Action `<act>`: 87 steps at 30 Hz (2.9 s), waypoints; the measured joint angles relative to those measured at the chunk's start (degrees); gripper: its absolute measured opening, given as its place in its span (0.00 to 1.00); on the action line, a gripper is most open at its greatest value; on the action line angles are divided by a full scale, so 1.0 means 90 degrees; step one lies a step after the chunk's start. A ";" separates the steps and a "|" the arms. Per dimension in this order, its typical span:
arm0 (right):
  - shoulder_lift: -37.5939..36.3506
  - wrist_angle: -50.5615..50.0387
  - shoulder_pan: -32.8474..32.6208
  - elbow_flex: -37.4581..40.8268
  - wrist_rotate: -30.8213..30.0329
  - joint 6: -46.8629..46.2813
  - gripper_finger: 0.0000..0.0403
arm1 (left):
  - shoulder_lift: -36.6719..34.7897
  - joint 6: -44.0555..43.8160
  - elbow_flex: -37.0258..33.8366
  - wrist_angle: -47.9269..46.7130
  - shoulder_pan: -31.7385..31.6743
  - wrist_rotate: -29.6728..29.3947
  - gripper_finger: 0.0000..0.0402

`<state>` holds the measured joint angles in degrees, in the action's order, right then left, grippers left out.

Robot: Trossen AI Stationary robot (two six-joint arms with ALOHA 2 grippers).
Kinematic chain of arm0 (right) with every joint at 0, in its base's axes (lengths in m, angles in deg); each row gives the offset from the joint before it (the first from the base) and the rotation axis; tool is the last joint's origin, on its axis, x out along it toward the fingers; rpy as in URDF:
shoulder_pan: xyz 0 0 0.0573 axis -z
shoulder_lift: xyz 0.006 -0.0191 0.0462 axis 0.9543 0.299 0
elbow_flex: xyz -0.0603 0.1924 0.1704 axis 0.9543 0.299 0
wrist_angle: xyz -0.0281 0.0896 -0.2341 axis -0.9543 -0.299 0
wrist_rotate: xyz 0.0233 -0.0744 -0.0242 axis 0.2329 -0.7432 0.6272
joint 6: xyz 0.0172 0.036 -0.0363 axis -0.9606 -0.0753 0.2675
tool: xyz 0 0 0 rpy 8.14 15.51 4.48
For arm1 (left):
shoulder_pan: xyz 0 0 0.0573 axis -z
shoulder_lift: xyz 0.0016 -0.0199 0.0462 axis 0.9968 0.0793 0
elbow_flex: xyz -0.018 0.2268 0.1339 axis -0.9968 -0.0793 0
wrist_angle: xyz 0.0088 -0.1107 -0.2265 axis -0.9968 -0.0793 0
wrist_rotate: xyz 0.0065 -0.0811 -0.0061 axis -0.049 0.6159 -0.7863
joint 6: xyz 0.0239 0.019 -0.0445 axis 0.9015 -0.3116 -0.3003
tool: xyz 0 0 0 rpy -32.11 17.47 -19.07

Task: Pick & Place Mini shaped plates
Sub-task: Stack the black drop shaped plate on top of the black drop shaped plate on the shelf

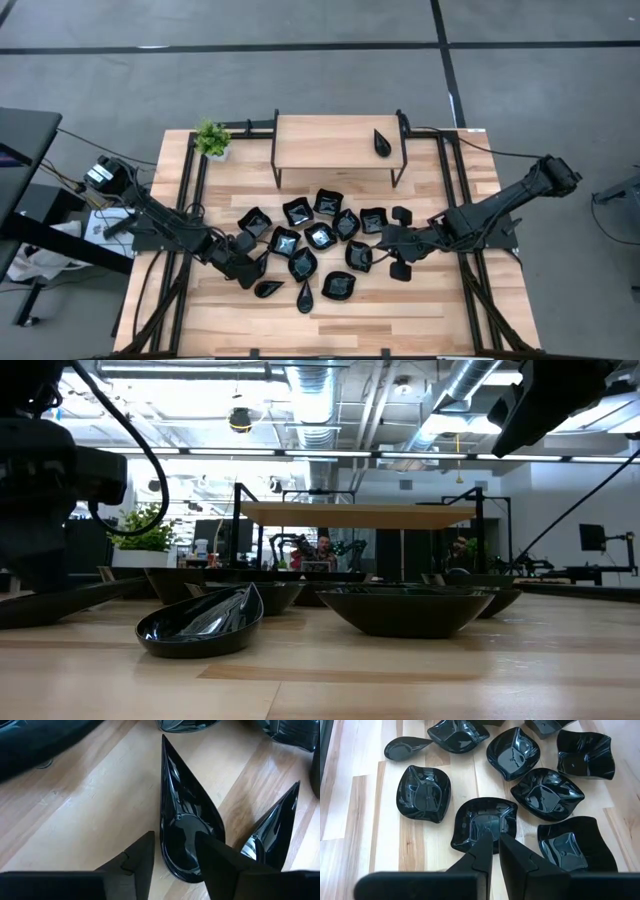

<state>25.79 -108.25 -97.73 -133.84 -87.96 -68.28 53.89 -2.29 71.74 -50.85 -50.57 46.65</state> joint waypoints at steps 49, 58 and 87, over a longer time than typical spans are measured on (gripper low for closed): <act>0.0000 0.0002 0.0002 0.0000 -0.0002 0.0003 0.07 | -0.1256 0.0595 -0.0002 -0.0019 0.0006 -0.0266 0.03; 0.0000 0.0114 0.0020 0.0000 -0.0013 0.0028 0.07 | -0.2460 0.1544 0.0000 0.0088 0.0004 -0.2059 0.03; 0.0347 0.3886 0.0359 -0.0005 -0.4669 0.2351 0.04 | 0.0266 0.6785 0.0916 0.7562 -0.3247 -0.2380 0.03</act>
<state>28.91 -73.28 -94.49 -133.89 -129.98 -47.12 56.29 58.77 79.98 17.21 -79.79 25.23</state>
